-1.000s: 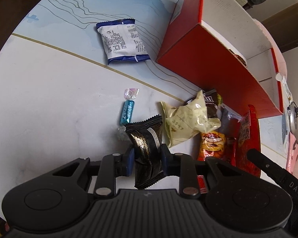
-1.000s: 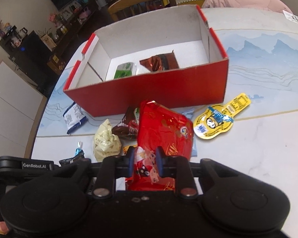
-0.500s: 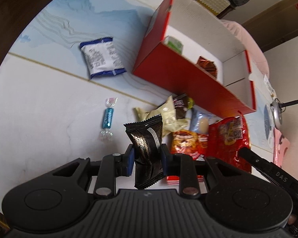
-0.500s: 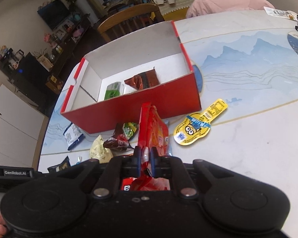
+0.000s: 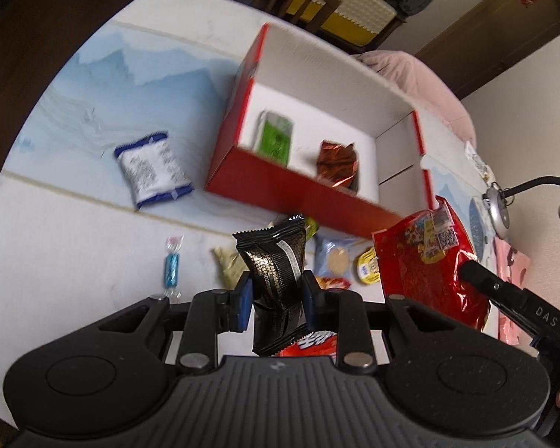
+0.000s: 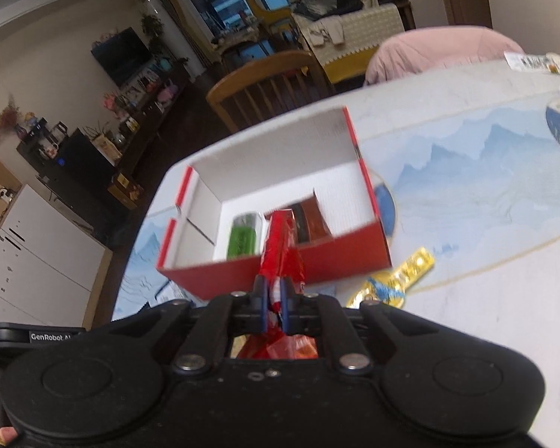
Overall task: Organize snacks
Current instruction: 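Carry the black packet with left tool while right tool carries the red bag into the box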
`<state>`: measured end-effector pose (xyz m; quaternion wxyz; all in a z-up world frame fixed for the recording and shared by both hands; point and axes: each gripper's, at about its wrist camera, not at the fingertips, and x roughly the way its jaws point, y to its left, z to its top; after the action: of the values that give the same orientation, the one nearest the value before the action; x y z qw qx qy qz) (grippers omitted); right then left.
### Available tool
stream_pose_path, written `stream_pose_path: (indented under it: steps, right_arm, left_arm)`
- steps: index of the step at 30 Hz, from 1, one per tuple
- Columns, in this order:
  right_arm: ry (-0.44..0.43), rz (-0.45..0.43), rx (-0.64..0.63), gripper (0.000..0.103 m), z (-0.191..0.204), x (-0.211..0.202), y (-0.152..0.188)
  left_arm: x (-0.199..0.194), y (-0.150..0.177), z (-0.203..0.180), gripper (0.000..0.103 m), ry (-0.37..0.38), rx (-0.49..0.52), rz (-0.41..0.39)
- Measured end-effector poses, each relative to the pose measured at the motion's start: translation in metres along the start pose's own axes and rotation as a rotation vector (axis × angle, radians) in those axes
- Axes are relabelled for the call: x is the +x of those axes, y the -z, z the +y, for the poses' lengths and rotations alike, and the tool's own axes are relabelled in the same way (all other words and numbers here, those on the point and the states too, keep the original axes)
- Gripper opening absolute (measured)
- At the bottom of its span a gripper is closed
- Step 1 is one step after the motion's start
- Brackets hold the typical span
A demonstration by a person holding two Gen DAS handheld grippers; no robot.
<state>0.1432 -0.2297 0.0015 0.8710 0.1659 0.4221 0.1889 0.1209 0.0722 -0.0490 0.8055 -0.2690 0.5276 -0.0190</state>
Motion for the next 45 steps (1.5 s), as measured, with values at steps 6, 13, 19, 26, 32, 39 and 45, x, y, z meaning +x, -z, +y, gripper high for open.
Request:
stream_pose_path:
  steps: [6, 13, 19, 26, 32, 39, 45]
  right_arm:
    - [-0.019, -0.051, -0.035, 0.005, 0.008, -0.004, -0.034]
    - [-0.015, -0.101, -0.059, 0.004, 0.015, 0.012, -0.077]
    - [-0.008, -0.123, -0.098, 0.004, 0.016, 0.041, -0.107]
    - [0.034, -0.103, -0.164, 0.004, 0.010, 0.086, -0.125]
    - [0.051, -0.047, -0.156, 0.004, 0.000, 0.124, -0.123]
    - [0.049, 0.040, -0.157, 0.004, -0.004, 0.153, -0.107]
    - [0.046, 0.079, -0.184, 0.005, 0.001, 0.164, -0.093]
  left_arm:
    - [-0.015, -0.032, -0.027, 0.026, 0.013, 0.060, -0.048]
    - [-0.014, -0.076, -0.053, 0.026, -0.005, 0.098, -0.097]
    - [0.007, -0.107, -0.068, 0.026, -0.028, 0.129, -0.112]
    - [0.055, -0.128, -0.071, 0.026, -0.098, 0.156, -0.066]
    - [0.093, -0.135, -0.069, 0.026, -0.155, 0.190, -0.017]
    - [0.129, -0.133, -0.064, 0.026, -0.204, 0.220, 0.044]
    - [0.150, -0.130, -0.058, 0.026, -0.243, 0.220, 0.085]
